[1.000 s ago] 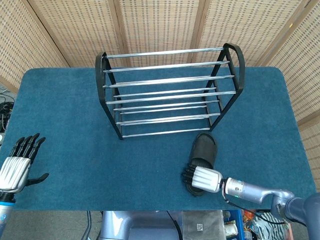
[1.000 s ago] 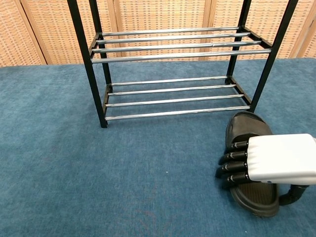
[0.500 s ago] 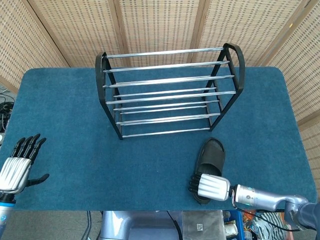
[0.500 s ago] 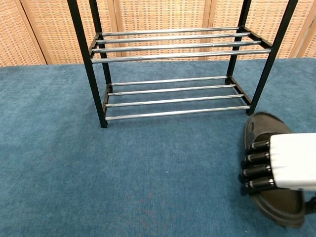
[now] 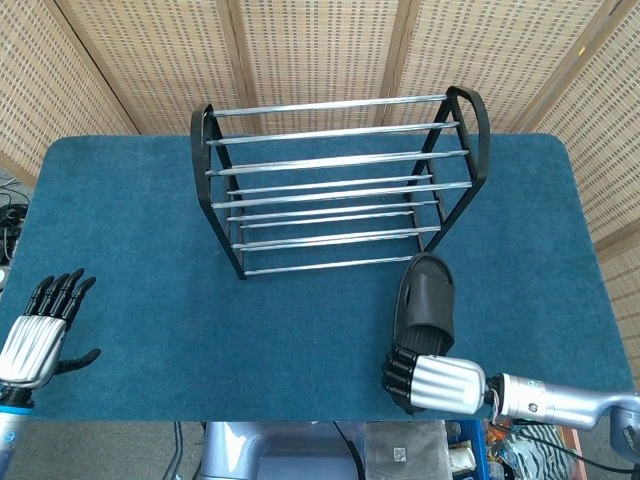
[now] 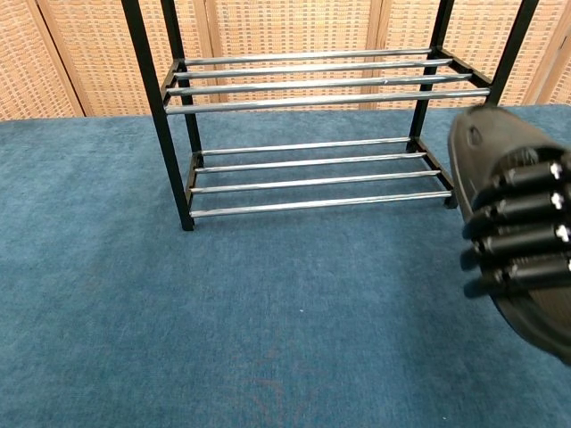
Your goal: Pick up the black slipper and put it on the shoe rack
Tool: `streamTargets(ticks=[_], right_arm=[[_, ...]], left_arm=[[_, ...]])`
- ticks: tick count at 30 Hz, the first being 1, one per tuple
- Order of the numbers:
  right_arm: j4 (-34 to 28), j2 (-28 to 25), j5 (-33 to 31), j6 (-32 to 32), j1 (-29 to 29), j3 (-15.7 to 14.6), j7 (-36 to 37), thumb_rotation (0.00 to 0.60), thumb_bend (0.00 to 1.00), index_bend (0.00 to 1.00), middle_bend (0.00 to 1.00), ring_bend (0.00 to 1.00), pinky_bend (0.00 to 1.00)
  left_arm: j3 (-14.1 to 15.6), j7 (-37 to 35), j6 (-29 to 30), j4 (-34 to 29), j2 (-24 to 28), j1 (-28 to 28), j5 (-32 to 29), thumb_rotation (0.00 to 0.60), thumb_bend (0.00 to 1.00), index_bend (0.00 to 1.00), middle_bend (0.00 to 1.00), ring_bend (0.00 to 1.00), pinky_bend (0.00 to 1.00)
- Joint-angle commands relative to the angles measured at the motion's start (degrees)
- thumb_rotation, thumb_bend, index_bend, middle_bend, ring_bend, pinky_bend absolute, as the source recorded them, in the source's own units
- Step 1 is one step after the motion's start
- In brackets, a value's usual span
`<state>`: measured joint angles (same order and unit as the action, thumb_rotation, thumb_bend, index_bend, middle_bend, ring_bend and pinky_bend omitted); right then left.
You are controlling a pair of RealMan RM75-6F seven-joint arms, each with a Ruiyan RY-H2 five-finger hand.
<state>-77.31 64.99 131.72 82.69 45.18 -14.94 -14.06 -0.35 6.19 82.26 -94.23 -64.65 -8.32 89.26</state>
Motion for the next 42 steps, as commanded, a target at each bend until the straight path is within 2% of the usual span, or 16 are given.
streamTargets(ticks=[1, 10, 18, 19, 31, 34, 38, 40, 42], right_arm=[[-3.73, -3.31, -0.34, -3.06, 3.78, 2.79, 0.89, 0.6, 0.76, 0.55, 0.54, 0.41, 0.38], [-4.55, -5.51, -5.88, -12.65, 11.4, 9.61, 5.2, 0.6, 0.82, 0.55, 0.54, 0.41, 0.38], [-1.55, -4.39, -9.95, -21.05, 16.5, 13.41, 6.82, 0.6, 0.86, 0.55, 0.53, 0.41, 0.38], [-0.75, -3.99, -11.75, -22.43, 17.37, 14.81, 7.19, 0.6, 0.87, 0.55, 0.53, 0.41, 0.38], [0.87, -1.78, -18.53, -31.8, 21.0, 18.0, 4.82, 0.6, 0.9, 0.55, 0.49, 0.41, 0.38], [0.96, -1.11, -20.03, -33.56, 21.23, 18.43, 3.25, 0.6, 0.9, 0.55, 0.46, 0.37, 0.38], [0.51, -1.0, -22.4, -35.77, 21.26, 19.24, 0.29, 0.6, 0.9, 0.53, 0.39, 0.27, 0.38], [0.21, -1.13, -23.33, -36.6, 21.25, 19.51, -0.85, 0.6, 0.9, 0.49, 0.33, 0.21, 0.37], [-0.27, -1.55, -24.58, -38.11, 21.23, 19.75, -2.22, 0.6, 0.83, 0.34, 0.18, 0.1, 0.29]], left_arm=[[-0.15, -0.07, -0.19, 0.03, 0.01, -0.11, -0.3, 0.6, 0.14, 0.0, 0.0, 0.0, 0.0], [-0.78, -1.1, -0.75, 0.13, 0.36, -0.32, -1.73, 0.6, 0.14, 0.0, 0.0, 0.0, 0.0], [-1.31, -2.52, -2.54, 0.71, 0.59, -1.02, -3.53, 0.6, 0.14, 0.0, 0.0, 0.0, 0.0], [-1.46, -2.74, -2.98, 0.83, 0.59, -1.25, -3.85, 0.6, 0.14, 0.0, 0.0, 0.0, 0.0], [-1.56, -2.51, -4.03, 1.04, 0.45, -1.87, -4.53, 0.6, 0.14, 0.0, 0.0, 0.0, 0.0], [-1.58, -2.83, -3.98, 1.12, 0.53, -1.84, -4.64, 0.6, 0.14, 0.0, 0.0, 0.0, 0.0], [-1.57, -3.32, -3.94, 1.28, 0.66, -1.83, -4.66, 0.6, 0.14, 0.0, 0.0, 0.0, 0.0], [-1.54, -3.46, -3.94, 1.3, 0.7, -1.84, -4.62, 0.6, 0.14, 0.0, 0.0, 0.0, 0.0], [-1.55, -3.6, -3.87, 1.32, 0.75, -1.83, -4.6, 0.6, 0.14, 0.0, 0.0, 0.0, 0.0]])
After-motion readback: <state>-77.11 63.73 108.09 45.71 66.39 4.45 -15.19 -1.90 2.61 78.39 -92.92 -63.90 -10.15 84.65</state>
